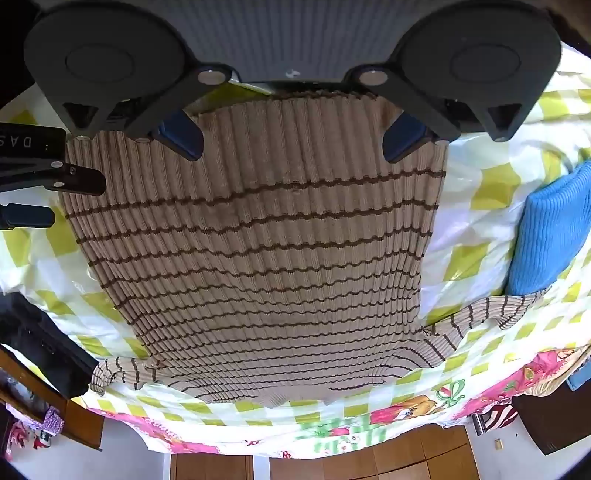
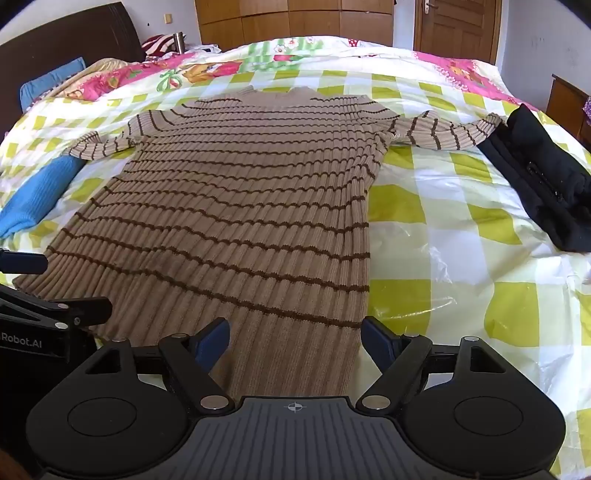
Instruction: Fold small clothes
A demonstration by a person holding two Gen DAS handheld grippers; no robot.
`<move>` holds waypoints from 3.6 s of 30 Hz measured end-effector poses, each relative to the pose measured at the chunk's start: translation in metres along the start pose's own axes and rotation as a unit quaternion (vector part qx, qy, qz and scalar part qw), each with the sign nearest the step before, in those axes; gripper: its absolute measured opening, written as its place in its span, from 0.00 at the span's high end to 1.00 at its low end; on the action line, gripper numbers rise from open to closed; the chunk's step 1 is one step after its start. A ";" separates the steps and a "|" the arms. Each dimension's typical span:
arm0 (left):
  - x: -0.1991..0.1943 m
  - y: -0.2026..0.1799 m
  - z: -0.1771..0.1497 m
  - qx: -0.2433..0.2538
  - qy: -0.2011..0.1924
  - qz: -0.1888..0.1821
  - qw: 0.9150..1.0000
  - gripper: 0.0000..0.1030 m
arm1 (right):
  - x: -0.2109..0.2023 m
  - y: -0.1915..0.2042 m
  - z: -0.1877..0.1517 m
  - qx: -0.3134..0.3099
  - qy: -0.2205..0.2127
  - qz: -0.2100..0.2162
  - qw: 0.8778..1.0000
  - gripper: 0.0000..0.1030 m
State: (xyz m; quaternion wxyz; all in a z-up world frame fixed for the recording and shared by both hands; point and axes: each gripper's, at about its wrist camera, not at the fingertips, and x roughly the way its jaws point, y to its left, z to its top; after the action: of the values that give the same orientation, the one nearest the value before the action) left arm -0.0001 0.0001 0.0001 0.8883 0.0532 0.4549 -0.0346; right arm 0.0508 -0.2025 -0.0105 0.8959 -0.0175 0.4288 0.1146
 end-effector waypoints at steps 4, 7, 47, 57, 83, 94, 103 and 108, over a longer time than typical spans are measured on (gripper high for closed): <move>0.002 -0.002 0.001 0.003 0.013 0.001 1.000 0.00 | 0.001 0.000 0.000 -0.001 0.003 -0.002 1.000 0.23; 0.011 -0.003 -0.007 0.008 0.018 0.003 1.000 0.00 | 0.001 0.003 -0.002 -0.006 0.007 -0.011 1.000 0.23; 0.005 -0.007 -0.005 -0.007 0.039 -0.016 0.999 0.00 | -0.004 0.006 -0.004 -0.006 0.003 -0.015 1.000 0.23; 0.005 -0.005 -0.006 -0.014 0.037 -0.025 0.999 0.00 | -0.005 0.008 -0.005 -0.008 0.003 -0.016 1.000 0.23; 0.001 -0.008 -0.005 -0.019 0.027 -0.028 0.999 0.00 | -0.011 0.006 -0.004 -0.002 -0.012 -0.023 1.000 0.23; -0.001 -0.011 -0.005 -0.019 0.018 -0.030 0.999 0.00 | -0.014 0.006 -0.004 -0.001 -0.018 -0.029 0.999 0.23; -0.003 -0.012 -0.006 -0.017 0.014 -0.031 0.999 0.00 | -0.015 0.006 -0.004 -0.001 -0.021 -0.031 0.999 0.23; -0.003 -0.012 -0.006 -0.017 0.014 -0.031 0.999 0.00 | -0.015 0.006 -0.004 -0.002 -0.020 -0.030 0.999 0.23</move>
State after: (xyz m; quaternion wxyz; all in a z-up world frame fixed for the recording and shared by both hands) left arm -0.0082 -0.0112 -0.0016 0.8812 0.0249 0.4691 -0.0533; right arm 0.0376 -0.1997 -0.0007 0.9075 -0.0297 0.4097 0.0884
